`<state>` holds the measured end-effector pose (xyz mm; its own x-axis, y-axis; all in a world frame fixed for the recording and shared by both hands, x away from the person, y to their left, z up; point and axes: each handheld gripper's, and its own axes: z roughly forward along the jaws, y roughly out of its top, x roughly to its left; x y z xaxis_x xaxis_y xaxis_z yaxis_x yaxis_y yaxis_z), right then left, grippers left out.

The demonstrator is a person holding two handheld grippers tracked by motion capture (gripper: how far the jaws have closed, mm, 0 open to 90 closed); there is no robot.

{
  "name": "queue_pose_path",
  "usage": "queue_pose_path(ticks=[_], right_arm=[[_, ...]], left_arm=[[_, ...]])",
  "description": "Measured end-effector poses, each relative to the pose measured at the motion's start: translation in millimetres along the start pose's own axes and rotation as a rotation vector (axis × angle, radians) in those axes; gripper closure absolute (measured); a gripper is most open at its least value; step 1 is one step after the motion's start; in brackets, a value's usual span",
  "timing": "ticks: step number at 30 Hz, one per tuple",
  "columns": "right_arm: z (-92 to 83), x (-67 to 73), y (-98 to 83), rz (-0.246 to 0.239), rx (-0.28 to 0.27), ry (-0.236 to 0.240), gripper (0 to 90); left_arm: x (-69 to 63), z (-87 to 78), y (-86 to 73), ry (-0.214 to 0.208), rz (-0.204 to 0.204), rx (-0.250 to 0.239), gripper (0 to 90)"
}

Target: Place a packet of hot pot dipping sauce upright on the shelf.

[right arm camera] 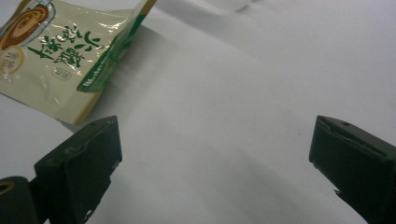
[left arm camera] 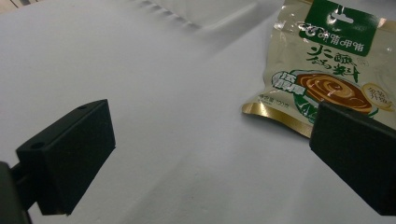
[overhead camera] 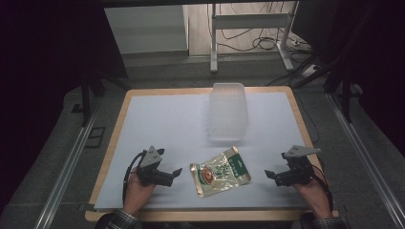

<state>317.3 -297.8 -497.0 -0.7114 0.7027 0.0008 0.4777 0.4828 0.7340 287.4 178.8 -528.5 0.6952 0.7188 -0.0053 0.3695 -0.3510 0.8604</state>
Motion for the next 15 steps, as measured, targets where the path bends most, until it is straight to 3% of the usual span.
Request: queue_pose_path(ticks=[15], right_arm=[[7.9, 4.3, 4.5, -0.005, 0.014, 0.035, 1.1]], left_arm=[[0.1, 0.4, -0.2, -0.003, -0.001, -0.002, 0.3]])
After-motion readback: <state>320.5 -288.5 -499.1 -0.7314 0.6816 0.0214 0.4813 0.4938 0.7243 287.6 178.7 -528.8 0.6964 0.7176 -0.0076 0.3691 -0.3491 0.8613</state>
